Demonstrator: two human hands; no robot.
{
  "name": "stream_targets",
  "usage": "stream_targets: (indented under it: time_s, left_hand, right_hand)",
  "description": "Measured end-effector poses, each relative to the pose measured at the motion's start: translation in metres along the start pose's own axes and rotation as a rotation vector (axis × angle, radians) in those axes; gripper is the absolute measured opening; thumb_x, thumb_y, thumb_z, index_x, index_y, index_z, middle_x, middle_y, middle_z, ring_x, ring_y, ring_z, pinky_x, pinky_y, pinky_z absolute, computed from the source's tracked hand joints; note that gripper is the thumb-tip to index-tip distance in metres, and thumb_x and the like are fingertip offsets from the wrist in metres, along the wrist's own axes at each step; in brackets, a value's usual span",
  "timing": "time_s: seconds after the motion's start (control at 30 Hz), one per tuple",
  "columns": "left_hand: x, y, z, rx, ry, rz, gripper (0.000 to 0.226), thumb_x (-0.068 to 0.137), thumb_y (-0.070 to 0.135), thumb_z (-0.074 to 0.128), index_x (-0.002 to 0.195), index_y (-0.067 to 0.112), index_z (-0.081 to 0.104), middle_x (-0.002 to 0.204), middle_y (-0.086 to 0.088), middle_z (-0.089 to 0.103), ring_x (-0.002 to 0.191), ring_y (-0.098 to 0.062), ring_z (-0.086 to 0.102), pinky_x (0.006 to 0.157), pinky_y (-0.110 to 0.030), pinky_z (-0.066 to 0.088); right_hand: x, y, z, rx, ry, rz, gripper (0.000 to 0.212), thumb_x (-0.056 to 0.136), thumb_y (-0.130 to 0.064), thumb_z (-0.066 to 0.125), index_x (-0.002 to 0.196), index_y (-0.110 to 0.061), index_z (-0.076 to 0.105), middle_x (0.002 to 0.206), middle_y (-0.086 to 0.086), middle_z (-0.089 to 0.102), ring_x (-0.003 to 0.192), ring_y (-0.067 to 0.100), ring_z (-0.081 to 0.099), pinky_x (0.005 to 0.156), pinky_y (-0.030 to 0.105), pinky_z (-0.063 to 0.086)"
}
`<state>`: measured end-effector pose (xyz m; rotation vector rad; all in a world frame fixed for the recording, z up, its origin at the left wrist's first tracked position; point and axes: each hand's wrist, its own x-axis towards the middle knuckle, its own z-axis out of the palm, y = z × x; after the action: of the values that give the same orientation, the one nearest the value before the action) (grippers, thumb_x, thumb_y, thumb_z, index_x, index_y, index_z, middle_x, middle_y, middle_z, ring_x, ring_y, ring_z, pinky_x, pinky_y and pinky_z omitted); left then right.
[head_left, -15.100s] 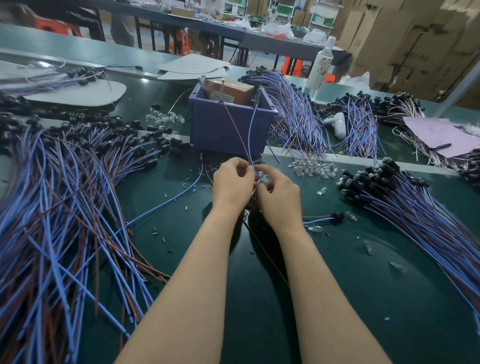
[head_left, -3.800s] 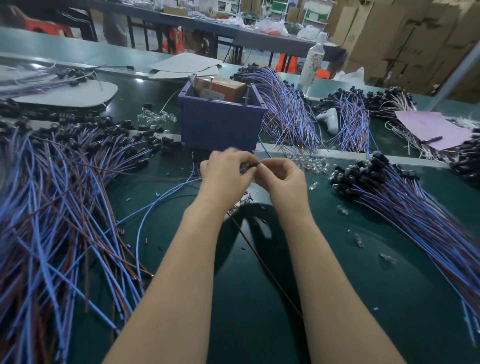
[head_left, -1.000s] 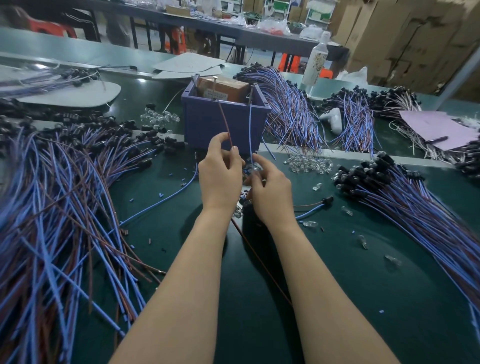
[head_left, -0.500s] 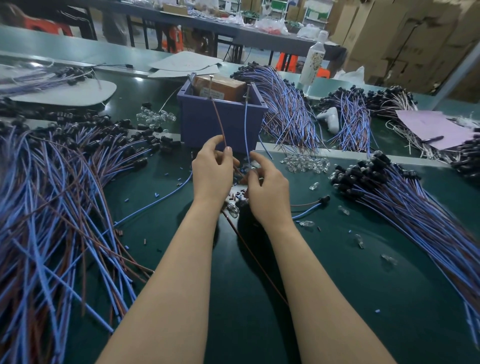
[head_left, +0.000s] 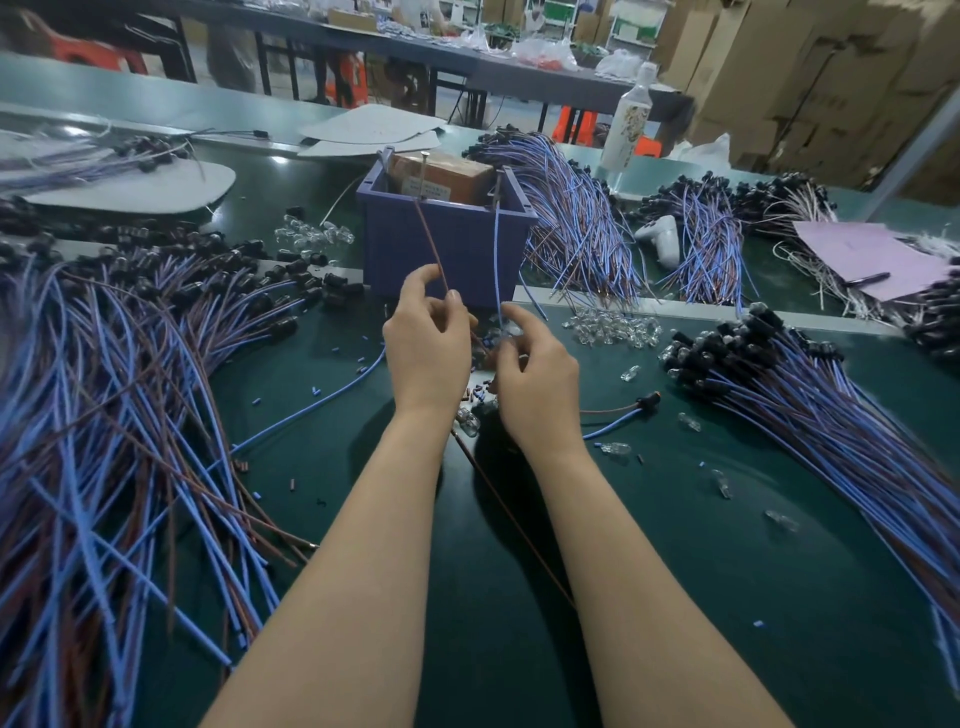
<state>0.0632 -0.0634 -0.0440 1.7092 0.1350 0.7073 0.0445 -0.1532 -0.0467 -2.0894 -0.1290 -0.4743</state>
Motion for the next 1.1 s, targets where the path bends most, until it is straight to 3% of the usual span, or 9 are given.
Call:
stream_targets:
  time_s: [0.1,0.23,0.33,0.5,0.63,0.73,0.87,0.97,1.1]
  left_hand:
    - [0.002,-0.001,0.0,0.003,-0.034,-0.028,0.03,0.096,0.015,0.049,0.126,0.01,0.053,0.07,0.005,0.065,0.066,-0.012,0.062,0.075,-0.02,0.047]
    - [0.005,-0.002,-0.001,0.009,-0.065,-0.036,0.031,0.097,0.015,0.049,0.127,0.01,0.053,0.067,0.008,0.063,0.06,-0.003,0.059,0.066,-0.01,0.046]
    - [0.006,-0.003,-0.001,0.012,-0.087,-0.04,0.032,0.097,0.016,0.049,0.128,0.01,0.053,0.068,0.007,0.064,0.059,-0.001,0.058,0.069,-0.014,0.048]
    - [0.009,-0.006,0.0,0.013,-0.101,-0.047,0.031,0.097,0.016,0.05,0.128,0.012,0.054,0.065,0.012,0.063,0.052,0.009,0.056,0.06,-0.002,0.042]
    - [0.007,-0.005,0.0,0.001,-0.109,-0.046,0.031,0.097,0.016,0.05,0.127,0.011,0.054,0.067,0.011,0.063,0.055,0.009,0.057,0.058,-0.001,0.042]
    - [0.008,-0.003,-0.002,-0.02,-0.129,-0.092,0.025,0.096,0.014,0.05,0.119,0.009,0.059,0.074,0.006,0.066,0.059,0.001,0.058,0.063,-0.008,0.048]
    - [0.006,0.014,-0.006,-0.237,-0.333,-0.267,0.016,0.097,0.017,0.052,0.099,0.011,0.066,0.081,0.002,0.067,0.057,-0.001,0.057,0.063,-0.023,0.054]
    - [0.005,0.04,-0.01,-0.18,-0.404,-0.13,0.017,0.098,0.017,0.049,0.096,0.014,0.066,0.085,0.002,0.068,0.073,-0.009,0.062,0.069,-0.027,0.055]
    - [0.006,0.092,-0.005,-0.114,-0.413,0.224,0.016,0.097,0.025,0.052,0.098,0.021,0.067,0.083,0.011,0.067,0.063,0.001,0.056,0.068,-0.022,0.05]
  right_hand:
    - [0.001,0.001,0.001,-0.009,-0.015,0.0,0.038,0.094,-0.006,0.046,0.13,-0.013,0.056,0.079,-0.003,0.06,0.071,0.015,0.052,0.075,0.027,0.042]
    - [0.001,0.0,0.001,-0.009,-0.019,-0.009,0.037,0.094,-0.007,0.046,0.13,-0.012,0.055,0.085,0.002,0.064,0.078,0.021,0.059,0.08,0.03,0.046]
    - [0.0,-0.001,0.001,-0.003,-0.022,-0.018,0.037,0.094,-0.006,0.045,0.13,-0.012,0.055,0.091,0.006,0.067,0.085,0.024,0.061,0.084,0.037,0.048]
    - [0.0,0.0,0.002,-0.009,-0.019,-0.017,0.038,0.094,-0.006,0.045,0.13,-0.012,0.055,0.1,0.007,0.068,0.091,0.023,0.063,0.088,0.039,0.049]
    - [0.0,0.001,0.002,0.002,-0.025,-0.02,0.038,0.094,-0.006,0.045,0.13,-0.012,0.055,0.099,0.005,0.067,0.09,0.02,0.063,0.086,0.036,0.05]
    - [0.0,0.0,0.001,-0.002,-0.006,-0.018,0.032,0.092,-0.004,0.047,0.121,-0.011,0.061,0.096,0.004,0.068,0.082,0.015,0.059,0.08,0.029,0.048]
    - [0.001,-0.009,-0.007,0.041,-0.036,-0.014,0.021,0.094,-0.008,0.048,0.108,-0.008,0.063,0.094,0.004,0.069,0.084,0.017,0.062,0.079,0.027,0.048]
    - [0.004,-0.021,-0.028,0.01,-0.15,-0.082,0.021,0.097,-0.023,0.05,0.105,-0.01,0.065,0.09,0.001,0.066,0.083,0.014,0.058,0.076,0.026,0.044]
    - [0.019,-0.028,-0.076,-0.344,-0.202,-0.144,0.019,0.09,-0.031,0.061,0.103,-0.02,0.069,0.093,0.001,0.057,0.08,0.011,0.051,0.074,0.022,0.039]
